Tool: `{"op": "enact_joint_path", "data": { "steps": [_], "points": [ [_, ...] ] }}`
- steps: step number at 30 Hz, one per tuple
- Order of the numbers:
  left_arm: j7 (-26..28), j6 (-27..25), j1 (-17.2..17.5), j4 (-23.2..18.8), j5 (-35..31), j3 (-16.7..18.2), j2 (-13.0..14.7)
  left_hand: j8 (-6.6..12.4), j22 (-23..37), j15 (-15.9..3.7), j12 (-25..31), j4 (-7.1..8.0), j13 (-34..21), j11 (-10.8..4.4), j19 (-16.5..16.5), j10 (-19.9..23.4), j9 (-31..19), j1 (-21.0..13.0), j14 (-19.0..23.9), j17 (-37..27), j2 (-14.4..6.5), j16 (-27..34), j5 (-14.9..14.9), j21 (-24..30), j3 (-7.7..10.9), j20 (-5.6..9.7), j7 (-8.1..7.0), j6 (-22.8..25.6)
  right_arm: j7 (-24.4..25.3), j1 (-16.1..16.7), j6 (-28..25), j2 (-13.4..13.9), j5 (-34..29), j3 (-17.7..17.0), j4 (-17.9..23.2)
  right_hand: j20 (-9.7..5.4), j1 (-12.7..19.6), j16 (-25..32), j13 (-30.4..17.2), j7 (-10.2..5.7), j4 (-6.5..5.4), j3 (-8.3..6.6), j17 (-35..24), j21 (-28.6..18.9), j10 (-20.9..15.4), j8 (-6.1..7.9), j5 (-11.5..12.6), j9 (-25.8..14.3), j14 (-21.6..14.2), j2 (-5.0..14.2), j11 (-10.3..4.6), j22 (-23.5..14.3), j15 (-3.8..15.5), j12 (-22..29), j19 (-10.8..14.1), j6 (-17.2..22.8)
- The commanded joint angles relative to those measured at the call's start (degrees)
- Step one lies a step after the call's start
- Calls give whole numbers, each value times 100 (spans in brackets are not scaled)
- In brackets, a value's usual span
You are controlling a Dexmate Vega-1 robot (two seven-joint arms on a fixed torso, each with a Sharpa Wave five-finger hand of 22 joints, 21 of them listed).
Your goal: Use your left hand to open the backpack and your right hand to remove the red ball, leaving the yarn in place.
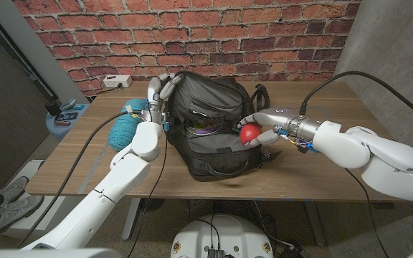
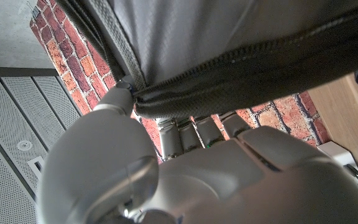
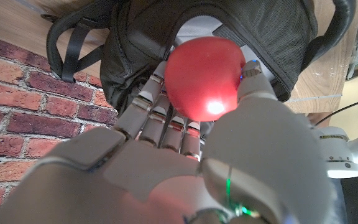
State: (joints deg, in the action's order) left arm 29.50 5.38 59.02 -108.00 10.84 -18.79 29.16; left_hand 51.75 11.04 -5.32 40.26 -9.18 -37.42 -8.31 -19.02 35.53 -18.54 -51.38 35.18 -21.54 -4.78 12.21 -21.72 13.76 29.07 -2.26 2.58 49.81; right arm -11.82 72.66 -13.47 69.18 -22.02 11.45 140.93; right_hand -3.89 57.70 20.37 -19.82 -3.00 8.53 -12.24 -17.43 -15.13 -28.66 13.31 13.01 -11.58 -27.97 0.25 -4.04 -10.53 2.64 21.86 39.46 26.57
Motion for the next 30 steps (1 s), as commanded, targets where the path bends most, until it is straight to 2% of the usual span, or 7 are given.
{"op": "enact_joint_path", "data": {
  "steps": [1,10,20,21,22,30],
  "points": [
    [-73,23,20,-35,35,-2,38,39,19,-3,-18,-12,-16,-11,12,27,-16,-203,-2,0,-238,-8,10,31,-8,-10,3,-46,149,280,-170,162,79,-318,109,-309,30,51,-15,6,2,21,-26,-48,-96,-6,-15,-29,-46,34,-42,-30,860,49,72,55],
    [-163,-13,92,-139,93,9,113,42,19,14,-19,-11,-20,-19,19,20,-5,-201,-16,1,-239,-13,14,30,-7,-12,-7,-46,176,411,-173,271,25,-512,14,-318,44,58,-26,1,-1,32,-34,-50,-103,-14,-20,-30,-51,49,-54,-30,876,61,80,71],
    [-242,-78,157,-262,165,0,166,43,19,26,-19,-12,-26,-4,27,10,5,-200,-43,-4,-237,-17,22,28,-13,-8,3,-53,179,549,-26,199,220,-766,-218,-321,47,62,-35,0,-6,46,-40,-50,-100,-23,-24,-32,-48,54,-59,-31,868,66,82,75],
    [-231,-94,159,-275,154,-4,166,47,19,29,-17,-16,-30,-56,27,13,-3,-207,-47,-12,-240,-10,26,29,-19,-10,2,-61,166,554,-16,202,228,-779,-233,-321,49,62,-37,0,-7,47,-42,-50,-95,-24,-25,-32,-47,56,-61,-31,870,65,83,76],
    [-230,-102,159,-285,145,-7,172,51,19,32,-14,-16,-32,-17,26,16,-7,-205,-41,-7,-236,-12,25,29,-17,-8,2,-63,153,565,-29,208,219,-792,-238,-320,51,62,-37,0,-5,48,-41,-51,-95,-25,-25,-32,-48,55,-60,-31,870,66,86,77],
    [-266,-170,183,-388,145,11,237,56,20,28,-25,-12,-28,-21,25,-4,-2,-202,-49,-11,-242,-10,33,32,-19,-13,-2,-68,118,972,-1,173,163,-1294,-343,-327,59,66,-47,-2,-6,62,-47,-50,-101,-34,-30,-33,-48,56,-70,-31,876,75,86,80]
  ]
}}
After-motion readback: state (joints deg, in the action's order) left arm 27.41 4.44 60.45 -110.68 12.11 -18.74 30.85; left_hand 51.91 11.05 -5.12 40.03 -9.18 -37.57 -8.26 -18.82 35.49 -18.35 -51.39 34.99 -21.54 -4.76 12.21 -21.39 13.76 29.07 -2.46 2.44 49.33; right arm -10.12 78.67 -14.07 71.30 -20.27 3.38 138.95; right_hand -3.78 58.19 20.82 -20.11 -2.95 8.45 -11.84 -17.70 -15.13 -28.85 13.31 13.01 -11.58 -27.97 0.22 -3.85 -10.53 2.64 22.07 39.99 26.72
